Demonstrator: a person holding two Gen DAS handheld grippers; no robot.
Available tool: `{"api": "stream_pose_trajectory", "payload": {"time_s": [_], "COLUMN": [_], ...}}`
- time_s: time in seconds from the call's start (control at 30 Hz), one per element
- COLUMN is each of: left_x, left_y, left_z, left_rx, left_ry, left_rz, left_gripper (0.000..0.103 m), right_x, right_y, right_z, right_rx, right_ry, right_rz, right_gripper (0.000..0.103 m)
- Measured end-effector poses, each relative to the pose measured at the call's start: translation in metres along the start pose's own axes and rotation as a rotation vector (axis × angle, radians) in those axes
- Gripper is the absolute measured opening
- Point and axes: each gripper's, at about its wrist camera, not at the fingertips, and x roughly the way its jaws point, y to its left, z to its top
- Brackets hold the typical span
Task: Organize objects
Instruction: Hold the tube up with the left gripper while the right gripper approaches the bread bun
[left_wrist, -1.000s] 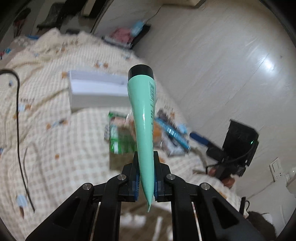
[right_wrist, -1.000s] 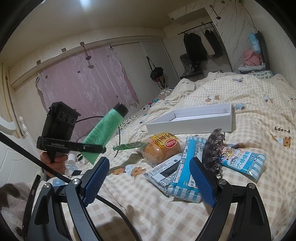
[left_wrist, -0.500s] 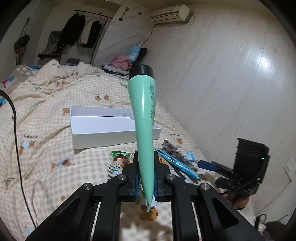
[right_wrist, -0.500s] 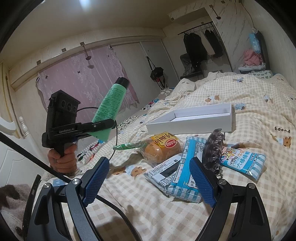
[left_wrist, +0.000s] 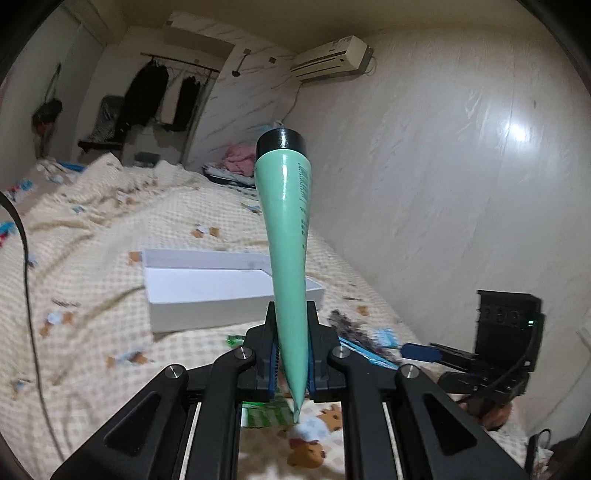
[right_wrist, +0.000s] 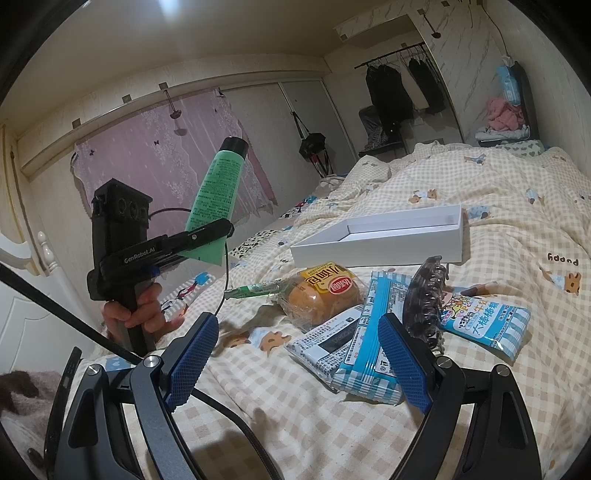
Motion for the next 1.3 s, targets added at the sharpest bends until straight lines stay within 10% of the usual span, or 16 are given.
{"api": "stream_pose_trajectory", "payload": {"time_s": [0.13,1.3], "left_x": [0.001,0.0], "left_y": [0.009,0.016], "left_z": [-0.007,0.001], "left_rx": [-0.057,-0.093], "left_ry": [-0.005,0.013], "left_rz": [-0.08,-0.033], "left_gripper": [0.013,0.013], "right_x": [-0.002,0.009], "right_y": [0.0,-0.015], "right_z": [0.002,0.045], "right_rx": [0.002,0.001], "right_ry": [-0.002,0.217], "right_rz": [-0.001,-0.06], "right_gripper": [0.089,0.089]}}
